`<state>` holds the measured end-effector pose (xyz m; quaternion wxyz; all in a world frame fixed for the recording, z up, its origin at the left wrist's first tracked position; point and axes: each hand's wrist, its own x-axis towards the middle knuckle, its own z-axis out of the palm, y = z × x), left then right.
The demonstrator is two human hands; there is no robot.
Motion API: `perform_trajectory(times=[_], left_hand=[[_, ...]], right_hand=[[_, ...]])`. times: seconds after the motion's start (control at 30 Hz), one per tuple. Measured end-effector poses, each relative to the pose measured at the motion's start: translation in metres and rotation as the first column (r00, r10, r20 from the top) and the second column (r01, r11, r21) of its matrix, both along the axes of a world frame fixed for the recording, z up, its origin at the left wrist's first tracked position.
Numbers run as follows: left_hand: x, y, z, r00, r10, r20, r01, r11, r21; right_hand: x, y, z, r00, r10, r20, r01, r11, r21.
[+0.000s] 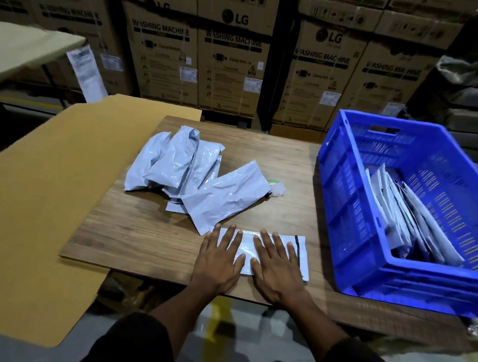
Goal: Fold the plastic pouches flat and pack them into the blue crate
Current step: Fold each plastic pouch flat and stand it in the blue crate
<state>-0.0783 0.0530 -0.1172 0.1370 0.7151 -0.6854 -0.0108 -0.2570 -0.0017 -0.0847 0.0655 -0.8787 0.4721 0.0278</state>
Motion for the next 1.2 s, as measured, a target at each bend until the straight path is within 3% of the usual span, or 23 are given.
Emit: perform_trajectory(times=[0.3, 0.5, 0.6, 0.73, 1.2], left_hand=[[-0.001, 0.003, 0.003, 0.997, 0.071, -0.006, -0.07, 0.995, 0.076], [0.004, 0.005, 0.007, 0.997, 0.068, 0.023, -0.07, 0.994, 0.086], [-0.002, -0.001, 0.011, 0.998, 0.003, 0.055, -0.007, 0.997, 0.073], [-0.013, -0.006, 0.005, 0.999, -0.035, -0.014, 0.036, 0.999, 0.038], [0.011, 0.0, 0.005, 1.0, 0.003, 0.004, -0.003, 0.99, 0.141]], right_hand=[[-0.031, -0.004, -0.003, 0.994, -0.111, 0.0, 0.111, 0.994, 0.006], [-0.047, -0.007, 0.013, 0.978, -0.187, -0.093, 0.191, 0.981, 0.032], [-0.026, 0.0, 0.017, 0.995, -0.079, -0.057, 0.073, 0.992, -0.099], [0.009, 0.002, 0.014, 0.994, 0.108, -0.023, -0.109, 0.994, -0.032], [-0.032, -0.008, 0.002, 0.998, -0.041, -0.044, 0.045, 0.996, 0.078]])
